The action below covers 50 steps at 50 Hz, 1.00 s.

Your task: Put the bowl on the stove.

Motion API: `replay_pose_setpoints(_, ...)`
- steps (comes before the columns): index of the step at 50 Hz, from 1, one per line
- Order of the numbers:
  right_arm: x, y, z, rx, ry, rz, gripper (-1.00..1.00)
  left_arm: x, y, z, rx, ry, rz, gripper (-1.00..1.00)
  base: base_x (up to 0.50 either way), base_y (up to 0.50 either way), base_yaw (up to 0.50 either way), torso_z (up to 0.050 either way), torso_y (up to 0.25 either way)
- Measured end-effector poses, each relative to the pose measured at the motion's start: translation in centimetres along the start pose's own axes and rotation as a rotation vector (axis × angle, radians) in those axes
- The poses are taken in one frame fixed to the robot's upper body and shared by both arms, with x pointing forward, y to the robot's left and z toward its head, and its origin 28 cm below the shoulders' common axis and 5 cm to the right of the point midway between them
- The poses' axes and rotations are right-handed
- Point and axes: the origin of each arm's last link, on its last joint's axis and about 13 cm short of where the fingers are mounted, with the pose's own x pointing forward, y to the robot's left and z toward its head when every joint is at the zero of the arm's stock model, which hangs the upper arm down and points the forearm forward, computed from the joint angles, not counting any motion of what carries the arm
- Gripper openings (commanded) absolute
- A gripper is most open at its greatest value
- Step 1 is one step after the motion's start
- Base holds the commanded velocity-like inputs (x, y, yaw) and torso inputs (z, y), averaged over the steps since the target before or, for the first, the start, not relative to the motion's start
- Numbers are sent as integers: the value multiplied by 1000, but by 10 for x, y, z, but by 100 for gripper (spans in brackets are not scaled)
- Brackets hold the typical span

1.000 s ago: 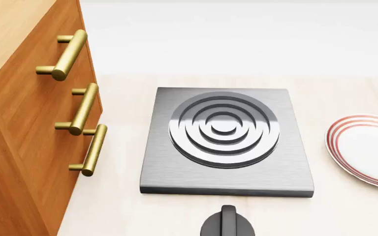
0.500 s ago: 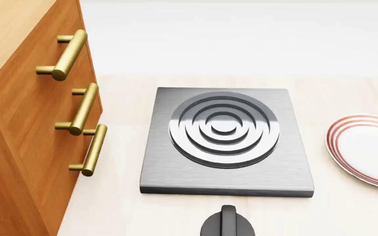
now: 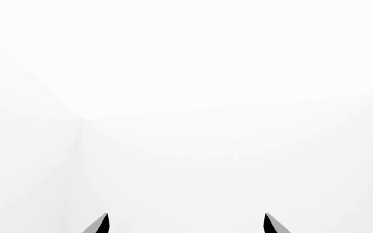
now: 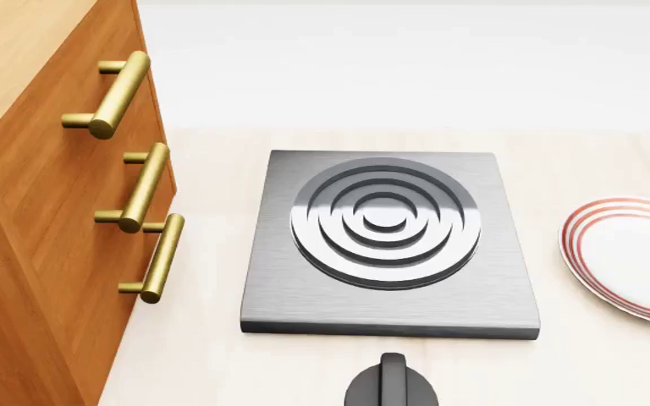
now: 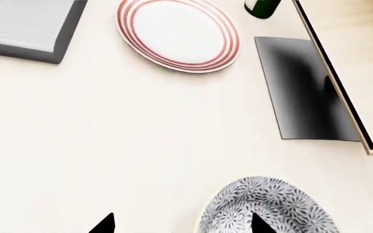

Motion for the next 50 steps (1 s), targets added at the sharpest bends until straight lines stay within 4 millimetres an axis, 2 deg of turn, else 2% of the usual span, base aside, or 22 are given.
replay_pose_setpoints(23, 25, 11, -11, 6, 24, -16, 100, 0, 0, -1, -1, 2, -3, 100, 0, 0, 0, 0, 0)
replay_pose_setpoints(50, 40, 14, -23, 30, 77, -41, 100, 0, 0, -1, -1, 2, -1, 100, 0, 0, 0, 0, 0)
